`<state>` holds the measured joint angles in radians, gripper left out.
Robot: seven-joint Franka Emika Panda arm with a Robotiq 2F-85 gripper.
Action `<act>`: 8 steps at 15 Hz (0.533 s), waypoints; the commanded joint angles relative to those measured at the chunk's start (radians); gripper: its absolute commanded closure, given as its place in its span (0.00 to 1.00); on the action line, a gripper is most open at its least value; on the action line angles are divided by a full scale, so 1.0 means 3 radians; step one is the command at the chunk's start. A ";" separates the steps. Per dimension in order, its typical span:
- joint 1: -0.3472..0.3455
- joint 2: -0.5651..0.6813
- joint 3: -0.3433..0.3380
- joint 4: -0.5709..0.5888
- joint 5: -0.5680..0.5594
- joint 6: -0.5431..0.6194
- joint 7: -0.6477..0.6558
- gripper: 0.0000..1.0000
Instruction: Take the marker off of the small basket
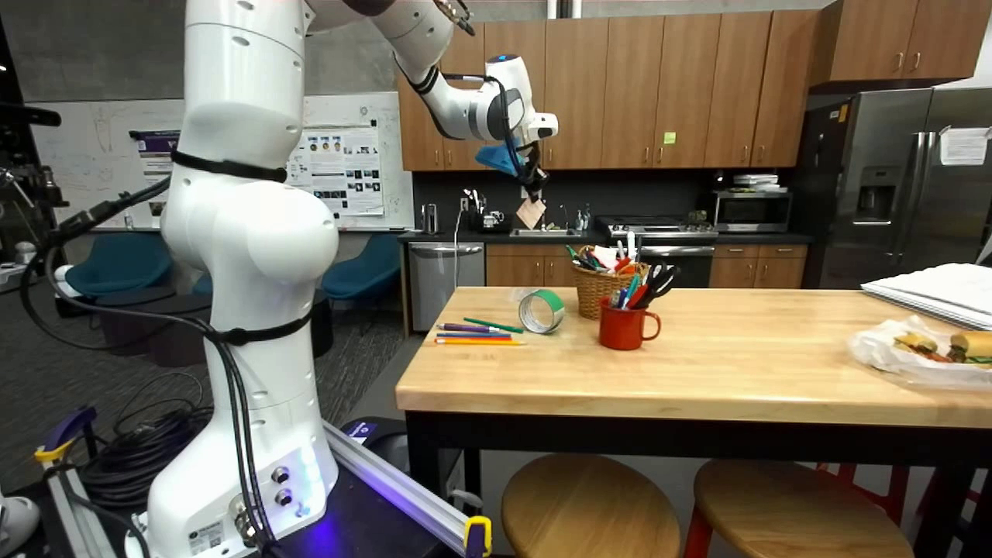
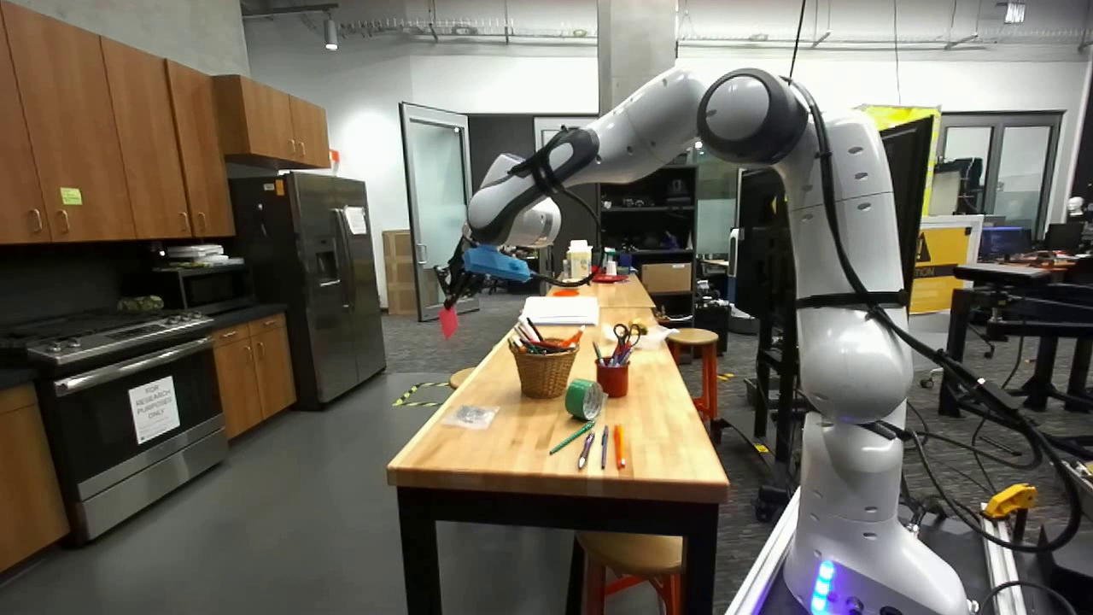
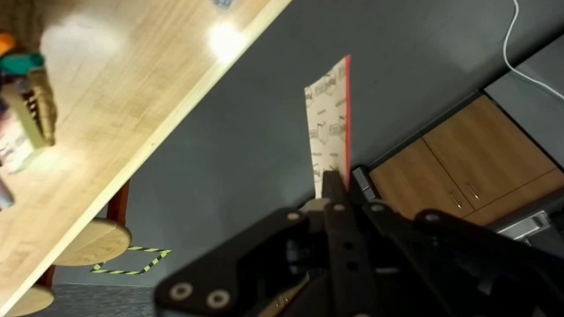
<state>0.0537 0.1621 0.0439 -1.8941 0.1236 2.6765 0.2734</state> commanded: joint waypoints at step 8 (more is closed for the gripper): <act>0.0425 0.0243 -0.0007 0.0148 -0.0005 -0.0345 0.1106 1.00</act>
<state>0.1631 0.2619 0.0495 -1.8426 0.1197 2.6369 0.5507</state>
